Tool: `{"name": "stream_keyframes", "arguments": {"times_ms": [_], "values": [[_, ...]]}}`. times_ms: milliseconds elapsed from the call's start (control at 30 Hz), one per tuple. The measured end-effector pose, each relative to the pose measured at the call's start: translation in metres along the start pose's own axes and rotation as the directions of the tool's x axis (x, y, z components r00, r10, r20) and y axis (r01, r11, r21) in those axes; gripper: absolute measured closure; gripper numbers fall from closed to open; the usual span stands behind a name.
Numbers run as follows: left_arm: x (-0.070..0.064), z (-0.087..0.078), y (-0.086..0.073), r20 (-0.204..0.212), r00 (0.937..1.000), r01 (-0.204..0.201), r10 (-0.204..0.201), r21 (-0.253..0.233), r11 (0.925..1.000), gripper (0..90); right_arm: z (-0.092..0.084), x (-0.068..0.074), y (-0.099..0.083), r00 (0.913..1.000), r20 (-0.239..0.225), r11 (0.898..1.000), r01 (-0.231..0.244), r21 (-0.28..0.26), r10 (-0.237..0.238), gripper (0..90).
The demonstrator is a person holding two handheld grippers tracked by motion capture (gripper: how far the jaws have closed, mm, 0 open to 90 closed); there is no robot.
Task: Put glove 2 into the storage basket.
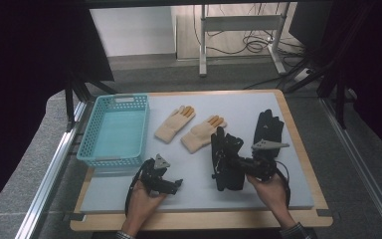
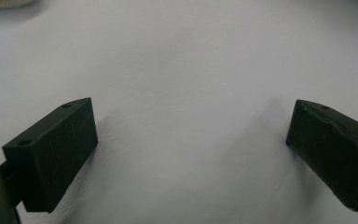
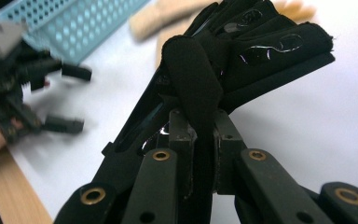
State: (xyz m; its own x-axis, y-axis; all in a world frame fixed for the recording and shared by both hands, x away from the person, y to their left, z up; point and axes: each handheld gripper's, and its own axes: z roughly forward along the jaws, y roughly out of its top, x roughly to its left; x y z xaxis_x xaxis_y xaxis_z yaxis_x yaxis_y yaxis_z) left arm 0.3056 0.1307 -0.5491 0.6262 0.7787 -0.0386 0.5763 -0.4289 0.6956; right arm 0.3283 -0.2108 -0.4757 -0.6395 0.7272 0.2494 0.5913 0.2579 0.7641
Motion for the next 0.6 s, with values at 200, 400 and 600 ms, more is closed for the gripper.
{"name": "stream_keyframes", "arguments": {"times_ms": [200,400,600], "values": [[0.0,0.0,0.0,0.001,1.0,-0.002,0.002,0.001,1.0,2.1,0.02,0.006,-0.031,1.0,0.007,0.998,0.0,0.06,0.0,74.4],[0.0,0.0,0.0,0.001,1.0,-0.001,0.001,0.0,1.0,2.1,0.017,0.005,-0.034,0.9982,0.044,0.997,0.037,0.073,-0.04,56.6],[0.0,0.0,0.0,0.001,1.0,-0.002,0.002,0.001,1.0,2.1,0.004,-0.007,-0.024,0.9968,0.063,0.998,0.046,0.045,-0.049,51.9]]}}
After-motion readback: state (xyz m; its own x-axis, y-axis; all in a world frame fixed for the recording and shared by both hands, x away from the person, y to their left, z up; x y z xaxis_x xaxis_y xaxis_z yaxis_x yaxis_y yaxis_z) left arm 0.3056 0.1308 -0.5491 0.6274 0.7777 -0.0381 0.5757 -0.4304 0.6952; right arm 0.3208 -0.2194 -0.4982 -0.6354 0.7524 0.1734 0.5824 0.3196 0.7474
